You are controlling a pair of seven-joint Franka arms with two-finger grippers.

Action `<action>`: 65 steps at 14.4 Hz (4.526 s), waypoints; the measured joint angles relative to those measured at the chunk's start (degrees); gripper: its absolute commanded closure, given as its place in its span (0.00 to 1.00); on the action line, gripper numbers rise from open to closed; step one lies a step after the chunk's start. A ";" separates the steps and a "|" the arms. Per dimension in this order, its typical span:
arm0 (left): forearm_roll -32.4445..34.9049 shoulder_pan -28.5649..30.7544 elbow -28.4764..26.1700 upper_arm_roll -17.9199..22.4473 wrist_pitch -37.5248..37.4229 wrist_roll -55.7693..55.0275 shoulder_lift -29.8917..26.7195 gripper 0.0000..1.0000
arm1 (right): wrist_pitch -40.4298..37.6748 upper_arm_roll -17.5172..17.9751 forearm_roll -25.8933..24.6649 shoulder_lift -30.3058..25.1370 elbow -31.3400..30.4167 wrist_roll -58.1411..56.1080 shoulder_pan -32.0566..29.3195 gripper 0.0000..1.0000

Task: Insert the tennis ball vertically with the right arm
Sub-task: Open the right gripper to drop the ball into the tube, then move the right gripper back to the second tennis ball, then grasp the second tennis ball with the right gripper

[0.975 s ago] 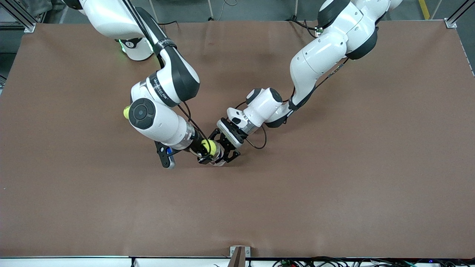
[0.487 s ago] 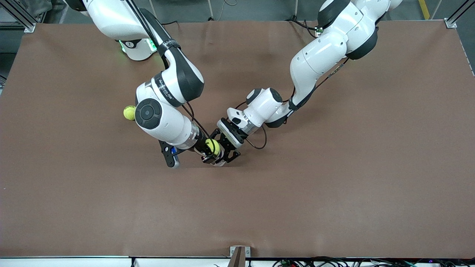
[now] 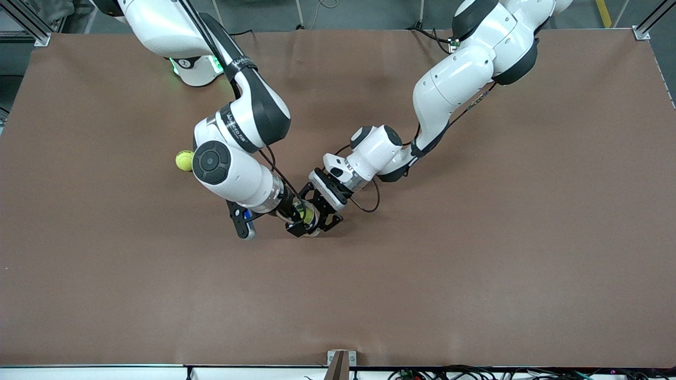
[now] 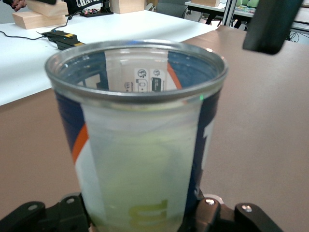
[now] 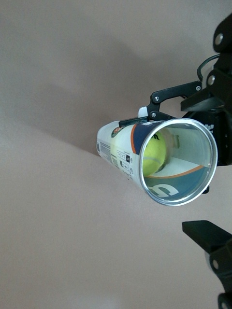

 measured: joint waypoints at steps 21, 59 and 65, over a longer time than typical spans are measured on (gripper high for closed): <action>5.26 1.12 -0.07 0.06 0.00 0.06 0.01 0.00 | -7.96 -2.07 -10.72 -19.50 -24.40 -54.83 -19.05 0.00; 5.26 0.24 -0.47 0.05 -0.03 0.01 0.36 0.00 | 37.23 -0.53 -17.32 -30.14 -77.77 -72.87 -26.00 0.05; 5.26 0.57 -1.30 0.08 -0.03 0.01 0.37 0.00 | 38.94 -0.53 -17.32 -28.73 -77.75 -72.87 -25.83 0.81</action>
